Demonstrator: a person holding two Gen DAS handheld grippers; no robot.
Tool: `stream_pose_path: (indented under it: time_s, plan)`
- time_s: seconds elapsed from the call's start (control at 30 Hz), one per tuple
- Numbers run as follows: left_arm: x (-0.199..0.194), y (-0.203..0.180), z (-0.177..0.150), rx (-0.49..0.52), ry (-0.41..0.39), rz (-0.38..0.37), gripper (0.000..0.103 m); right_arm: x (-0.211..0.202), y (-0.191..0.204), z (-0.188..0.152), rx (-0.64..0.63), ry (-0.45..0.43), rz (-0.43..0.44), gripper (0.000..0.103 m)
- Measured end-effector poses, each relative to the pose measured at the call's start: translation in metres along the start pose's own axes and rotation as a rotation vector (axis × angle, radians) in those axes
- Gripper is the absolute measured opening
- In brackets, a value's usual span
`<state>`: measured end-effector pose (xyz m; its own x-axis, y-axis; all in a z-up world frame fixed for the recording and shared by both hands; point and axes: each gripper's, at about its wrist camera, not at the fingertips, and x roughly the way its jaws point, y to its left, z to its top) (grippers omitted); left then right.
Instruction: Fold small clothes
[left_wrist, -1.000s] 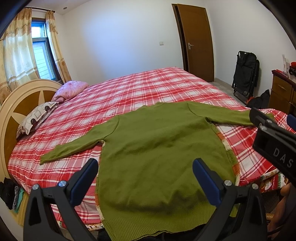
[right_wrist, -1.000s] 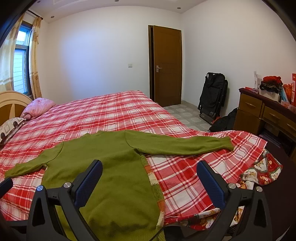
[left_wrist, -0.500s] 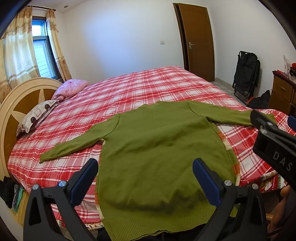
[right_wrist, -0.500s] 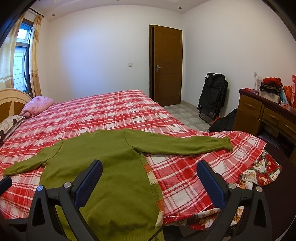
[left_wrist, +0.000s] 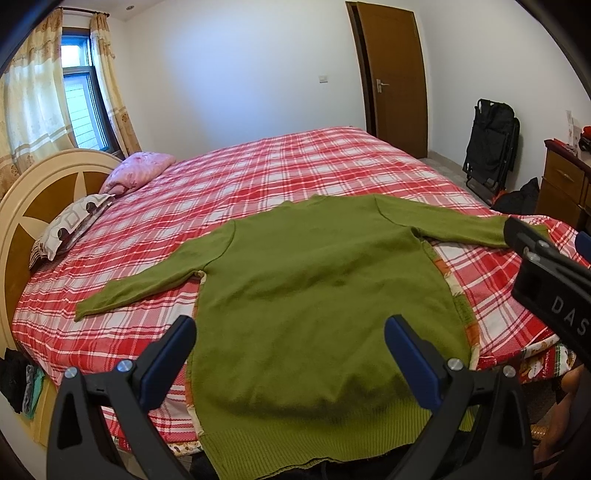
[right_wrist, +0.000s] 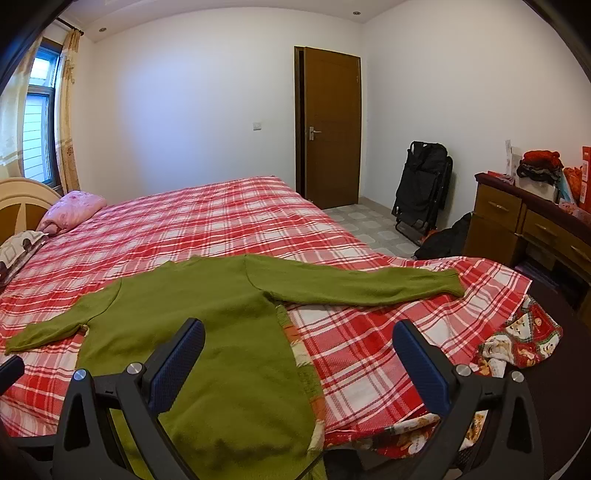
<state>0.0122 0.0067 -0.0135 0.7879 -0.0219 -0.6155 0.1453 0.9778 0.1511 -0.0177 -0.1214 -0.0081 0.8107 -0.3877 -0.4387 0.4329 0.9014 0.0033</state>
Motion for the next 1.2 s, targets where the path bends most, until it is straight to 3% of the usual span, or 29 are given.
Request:
stream_pose_path:
  time_s: [0.13,0.37,0.47,0.63,0.67,0.77,0.8,1.03,1.2]
  plan:
    - [0.003,0.004,0.003,-0.013,-0.014,-0.007,0.103,0.016,-0.011,0.0,0.026,0.013,0.004,0.102]
    - [0.022,0.019,0.015,-0.057,-0.007,-0.006,0.103,0.08,-0.064,0.002,0.131,0.157,-0.026,0.102]
    - [0.035,0.023,0.021,-0.066,0.009,-0.018,0.103,0.104,-0.113,0.008,0.247,0.163,-0.054,0.102]
    - [0.05,0.028,0.026,-0.063,0.001,-0.038,0.103,0.158,-0.229,0.012,0.594,0.217,-0.067,0.1]
    - [0.052,0.029,0.027,-0.066,-0.011,-0.041,0.103,0.169,-0.248,0.012,0.63,0.231,-0.092,0.098]
    - [0.056,0.033,0.032,-0.073,-0.04,-0.042,0.103,0.204,-0.293,0.009,0.676,0.295,-0.149,0.077]
    - [0.058,0.034,0.034,-0.077,-0.042,-0.041,0.103,0.218,-0.306,0.007,0.682,0.327,-0.166,0.077]
    - [0.087,0.042,0.035,-0.116,0.038,-0.033,0.103,0.258,-0.338,-0.013,0.755,0.376,-0.225,0.078]
    - [0.095,0.047,0.034,-0.132,0.064,-0.029,0.103,0.276,-0.329,-0.005,0.685,0.375,-0.225,0.077]
